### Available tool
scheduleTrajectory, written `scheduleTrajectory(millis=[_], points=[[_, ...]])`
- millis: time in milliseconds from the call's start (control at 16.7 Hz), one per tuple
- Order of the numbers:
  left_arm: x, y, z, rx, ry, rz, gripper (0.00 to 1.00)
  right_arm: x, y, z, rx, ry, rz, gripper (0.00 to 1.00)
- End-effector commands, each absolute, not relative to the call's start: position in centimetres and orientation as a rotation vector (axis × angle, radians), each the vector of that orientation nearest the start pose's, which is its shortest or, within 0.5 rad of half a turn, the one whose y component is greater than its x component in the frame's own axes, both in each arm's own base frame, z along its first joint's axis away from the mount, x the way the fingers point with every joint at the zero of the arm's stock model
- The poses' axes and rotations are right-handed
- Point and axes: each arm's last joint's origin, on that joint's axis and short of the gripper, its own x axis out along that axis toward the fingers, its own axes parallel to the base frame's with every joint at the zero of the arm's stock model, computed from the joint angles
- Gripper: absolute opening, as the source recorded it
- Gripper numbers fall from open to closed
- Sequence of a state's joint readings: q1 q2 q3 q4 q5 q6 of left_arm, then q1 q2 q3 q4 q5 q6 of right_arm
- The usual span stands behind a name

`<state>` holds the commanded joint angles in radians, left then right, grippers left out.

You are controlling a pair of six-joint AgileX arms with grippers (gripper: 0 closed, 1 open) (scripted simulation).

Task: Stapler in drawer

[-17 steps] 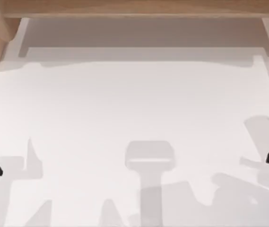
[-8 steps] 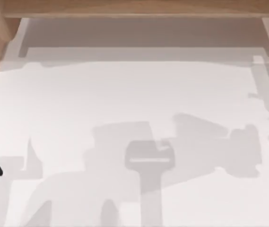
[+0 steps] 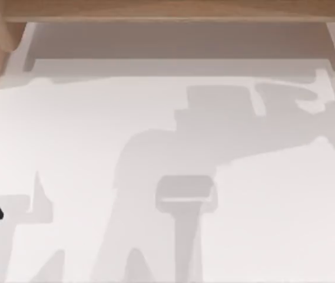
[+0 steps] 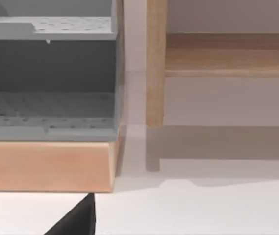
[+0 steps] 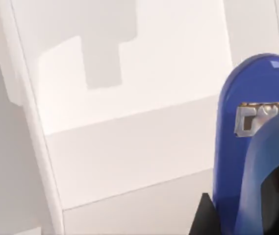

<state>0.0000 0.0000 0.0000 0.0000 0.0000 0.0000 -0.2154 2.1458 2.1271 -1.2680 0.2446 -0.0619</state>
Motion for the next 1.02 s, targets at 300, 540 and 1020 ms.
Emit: scheduleTrajectory(millis=[300, 540, 1020], points=[[10.6, -0.1, 16.0, 0.0, 0.0, 0.0, 1.0, 46.7, -15.8, 22.2, -0.07, 1.42, -0.171, 0.0], [10.6, -0.1, 16.0, 0.0, 0.0, 0.0, 1.0, 47.4, -17.5, 16.6, -0.008, 1.549, -0.042, 0.0], [10.6, -0.1, 16.0, 0.0, 0.0, 0.0, 1.0, 47.5, -17.4, 16.8, -0.002, 1.541, -0.041, 0.0]])
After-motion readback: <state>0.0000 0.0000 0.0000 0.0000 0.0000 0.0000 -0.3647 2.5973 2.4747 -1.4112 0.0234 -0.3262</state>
